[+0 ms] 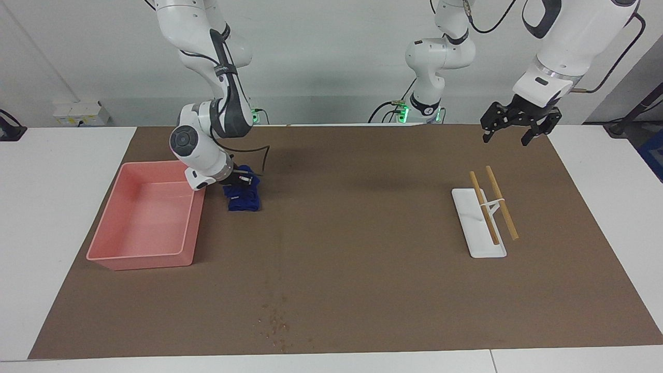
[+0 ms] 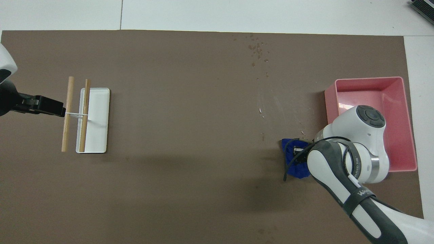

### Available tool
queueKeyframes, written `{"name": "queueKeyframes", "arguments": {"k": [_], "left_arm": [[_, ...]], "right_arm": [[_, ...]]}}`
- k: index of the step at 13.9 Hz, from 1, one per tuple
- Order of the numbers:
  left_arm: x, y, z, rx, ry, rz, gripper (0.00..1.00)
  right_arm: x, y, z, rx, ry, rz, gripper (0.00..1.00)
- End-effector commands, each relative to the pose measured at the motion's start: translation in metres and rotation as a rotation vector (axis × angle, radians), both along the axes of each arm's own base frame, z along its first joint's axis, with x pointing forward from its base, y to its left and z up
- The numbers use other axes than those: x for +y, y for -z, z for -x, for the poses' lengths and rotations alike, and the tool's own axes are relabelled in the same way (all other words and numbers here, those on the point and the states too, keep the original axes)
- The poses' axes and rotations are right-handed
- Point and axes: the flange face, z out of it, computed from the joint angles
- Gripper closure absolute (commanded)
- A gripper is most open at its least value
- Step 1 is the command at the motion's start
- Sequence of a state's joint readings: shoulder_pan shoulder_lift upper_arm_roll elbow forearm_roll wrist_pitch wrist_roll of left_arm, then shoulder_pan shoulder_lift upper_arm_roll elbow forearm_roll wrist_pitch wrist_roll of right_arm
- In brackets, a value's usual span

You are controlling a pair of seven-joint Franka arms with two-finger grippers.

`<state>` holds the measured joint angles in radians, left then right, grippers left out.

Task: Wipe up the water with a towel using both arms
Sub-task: 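Wipe the towel across the water spill with the right gripper, then carry the towel into the pink bin with the right gripper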

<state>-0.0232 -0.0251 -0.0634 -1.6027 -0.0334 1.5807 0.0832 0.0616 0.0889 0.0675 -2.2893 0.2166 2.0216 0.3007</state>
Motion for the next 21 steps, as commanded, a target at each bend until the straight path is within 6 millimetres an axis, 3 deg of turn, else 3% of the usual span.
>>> {"name": "queueKeyframes", "arguments": {"k": [1, 3, 7, 9, 11, 15, 17, 19, 21], "left_arm": [[0.002, -0.002, 0.008, -0.012, 0.009, 0.005, 0.00], [0.008, -0.002, 0.005, -0.023, -0.002, 0.003, 0.00], [0.014, -0.011, 0.008, -0.029, -0.008, -0.017, 0.00], [0.003, -0.009, 0.014, -0.011, 0.013, -0.020, 0.00], [0.004, -0.007, 0.014, -0.008, 0.010, -0.020, 0.00], [0.012, -0.007, 0.014, -0.008, -0.006, -0.020, 0.00], [0.011, -0.007, 0.014, -0.008, -0.003, -0.021, 0.00], [0.010, -0.007, 0.014, -0.007, -0.001, -0.021, 0.00], [0.012, -0.007, 0.014, -0.008, -0.004, -0.020, 0.00]], "right_arm": [[-0.012, -0.016, 0.028, 0.061, -0.024, -0.004, 1.00], [-0.017, -0.056, 0.020, 0.007, -0.008, -0.010, 1.00], [-0.020, -0.166, 0.005, -0.058, 0.052, -0.008, 1.00], [-0.039, -0.206, -0.007, -0.095, 0.088, -0.007, 1.00], [-0.075, -0.223, -0.015, -0.141, 0.130, 0.020, 1.00], [-0.152, -0.216, -0.029, -0.304, 0.047, 0.076, 1.00], [-0.174, -0.206, -0.033, -0.367, 0.019, 0.092, 1.00], [-0.185, -0.176, -0.028, -0.366, 0.004, 0.091, 1.00], [-0.201, -0.120, -0.028, -0.311, 0.026, 0.081, 1.00]]}}
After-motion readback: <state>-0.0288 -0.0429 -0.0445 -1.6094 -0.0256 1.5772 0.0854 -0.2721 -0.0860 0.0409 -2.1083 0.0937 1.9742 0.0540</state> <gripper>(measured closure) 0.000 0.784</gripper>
